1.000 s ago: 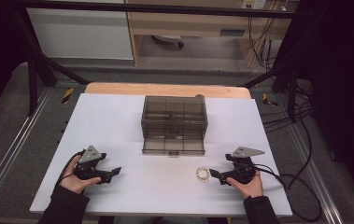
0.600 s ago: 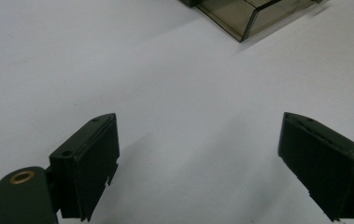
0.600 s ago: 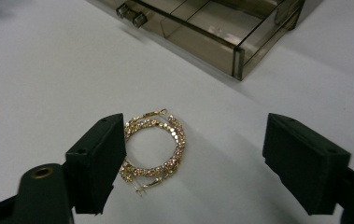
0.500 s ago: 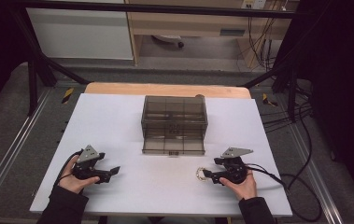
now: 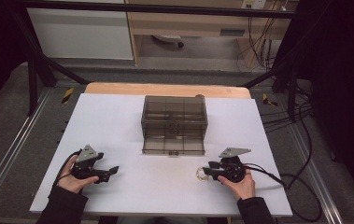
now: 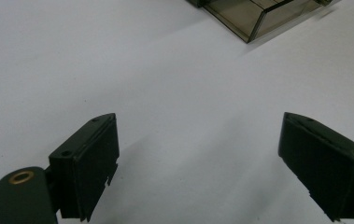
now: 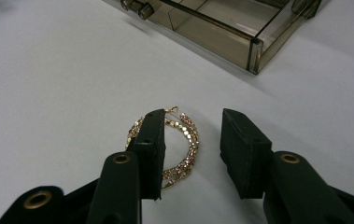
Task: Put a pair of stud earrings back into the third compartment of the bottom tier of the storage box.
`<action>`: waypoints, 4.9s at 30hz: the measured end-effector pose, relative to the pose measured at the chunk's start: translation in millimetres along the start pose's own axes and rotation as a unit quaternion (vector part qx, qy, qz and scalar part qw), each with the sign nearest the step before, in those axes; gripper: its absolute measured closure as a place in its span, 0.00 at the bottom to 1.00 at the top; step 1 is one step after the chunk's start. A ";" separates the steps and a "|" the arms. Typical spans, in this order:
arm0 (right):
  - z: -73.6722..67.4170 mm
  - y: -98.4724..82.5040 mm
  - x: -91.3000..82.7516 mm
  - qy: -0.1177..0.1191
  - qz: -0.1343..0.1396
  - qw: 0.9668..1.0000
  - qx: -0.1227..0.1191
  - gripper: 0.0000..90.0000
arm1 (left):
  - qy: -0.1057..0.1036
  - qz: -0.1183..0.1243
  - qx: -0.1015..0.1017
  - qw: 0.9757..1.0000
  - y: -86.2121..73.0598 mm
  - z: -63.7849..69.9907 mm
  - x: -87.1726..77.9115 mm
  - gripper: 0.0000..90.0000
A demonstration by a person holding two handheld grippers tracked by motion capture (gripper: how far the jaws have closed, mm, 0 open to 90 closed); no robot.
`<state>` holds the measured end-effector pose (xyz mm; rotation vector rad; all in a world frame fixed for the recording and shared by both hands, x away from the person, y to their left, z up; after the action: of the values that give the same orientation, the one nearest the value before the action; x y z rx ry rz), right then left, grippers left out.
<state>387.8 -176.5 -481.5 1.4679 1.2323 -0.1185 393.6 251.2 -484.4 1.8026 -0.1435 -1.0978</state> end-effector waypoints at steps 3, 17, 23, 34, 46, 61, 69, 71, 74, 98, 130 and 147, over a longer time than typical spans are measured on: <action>0.0 -0.8 2.0 0.003 -0.006 1.000 0.006 0.72 | 0.000 -0.004 -0.001 1.000 -0.7 0.2 0.7 0.13; 1.3 -1.2 4.0 -0.001 -0.017 1.000 0.019 0.90 | 0.000 -0.003 0.000 1.000 -0.2 0.7 0.5 0.12; 1.7 -1.9 5.5 -0.001 -0.022 1.000 0.020 0.93 | 0.003 -0.001 -0.003 1.000 -0.1 -0.1 -0.2 0.12; 2.1 -1.5 5.3 -0.002 -0.026 0.999 0.028 0.95 | 0.003 -0.004 0.000 1.000 -0.4 0.3 0.2 0.12; 0.2 -0.2 1.9 0.008 -0.022 0.999 0.028 0.96 | 0.003 -0.003 0.000 1.000 -0.7 -0.1 -0.4 0.12; -4.2 5.5 -4.2 0.005 -0.011 1.000 0.018 0.96 | 0.001 -0.004 0.000 1.000 -0.9 0.6 -0.1 0.12; -2.9 11.1 -11.2 0.003 0.002 1.000 0.016 0.96 | 0.001 -0.005 -0.001 1.000 -1.1 0.8 0.6 0.12; -2.8 12.8 -13.0 0.002 0.005 1.000 0.016 0.96 | 0.000 -0.004 -0.001 1.000 -0.8 1.3 0.6 0.12; -3.5 15.7 -15.5 0.000 0.008 1.000 0.013 0.97 | 0.000 -0.004 0.000 1.000 -0.8 1.5 0.7 0.12; -13.3 37.9 -16.7 -0.002 0.028 1.000 0.002 0.96 | 0.000 -0.005 -0.001 1.000 -1.0 1.5 0.8 0.12; -19.4 71.3 2.3 -0.019 0.038 0.999 -0.006 0.96 | -0.001 -0.004 -0.001 1.000 -1.3 1.1 0.6 0.12; -9.2 87.2 19.1 -0.048 0.038 0.998 -0.003 0.96 | -0.001 -0.004 -0.001 1.000 -1.3 1.2 0.8 0.12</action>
<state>453.8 -139.6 -433.2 1.4847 1.0978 -0.1317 392.7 250.7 -486.1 1.8017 -0.1353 -1.1048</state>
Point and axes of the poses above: each handheld gripper's, and its own axes: x roughly forward along the jaws, y roughly out of its top, z roughly to its right, the point moved 5 cm from there along x, roughly forward along the jaws, and after that the axes turned 12 degrees about x, right-handed, at the moved point
